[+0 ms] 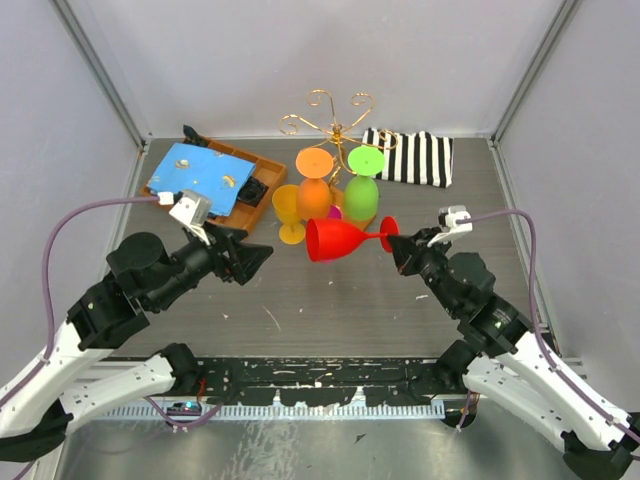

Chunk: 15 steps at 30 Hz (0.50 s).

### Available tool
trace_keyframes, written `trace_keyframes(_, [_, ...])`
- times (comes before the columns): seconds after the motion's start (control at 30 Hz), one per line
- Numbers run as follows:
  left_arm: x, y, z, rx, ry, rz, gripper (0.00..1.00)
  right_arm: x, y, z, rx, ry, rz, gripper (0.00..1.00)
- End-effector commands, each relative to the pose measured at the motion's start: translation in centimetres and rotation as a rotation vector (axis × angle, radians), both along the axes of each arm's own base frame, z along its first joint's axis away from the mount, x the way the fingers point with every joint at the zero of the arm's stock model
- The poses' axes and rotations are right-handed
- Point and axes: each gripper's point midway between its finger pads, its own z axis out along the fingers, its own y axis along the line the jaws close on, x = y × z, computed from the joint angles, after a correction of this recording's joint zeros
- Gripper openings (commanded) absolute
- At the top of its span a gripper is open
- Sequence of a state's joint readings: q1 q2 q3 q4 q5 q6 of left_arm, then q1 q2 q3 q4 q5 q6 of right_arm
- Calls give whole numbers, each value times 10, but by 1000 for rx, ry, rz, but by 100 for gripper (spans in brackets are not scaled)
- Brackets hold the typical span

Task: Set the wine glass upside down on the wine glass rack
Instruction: Turn the wine glass upside down at the wine rack.

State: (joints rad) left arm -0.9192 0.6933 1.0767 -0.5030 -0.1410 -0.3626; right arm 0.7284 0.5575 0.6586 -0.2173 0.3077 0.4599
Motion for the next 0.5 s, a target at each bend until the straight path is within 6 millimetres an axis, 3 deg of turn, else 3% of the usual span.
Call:
trace_keyframes(0.0, [-3,8,5,31,-37,2,77,1,-13,35,-175,-195,14,1])
trace_keyframes(0.17, [-6,10,13,54,-115,-32,80,-10,-18,56,-331,-358,81,1])
trace_keyframes(0.47, [-5,-4,19,127,-258,-126,84,-56,-9,94,-508,-732,303,1])
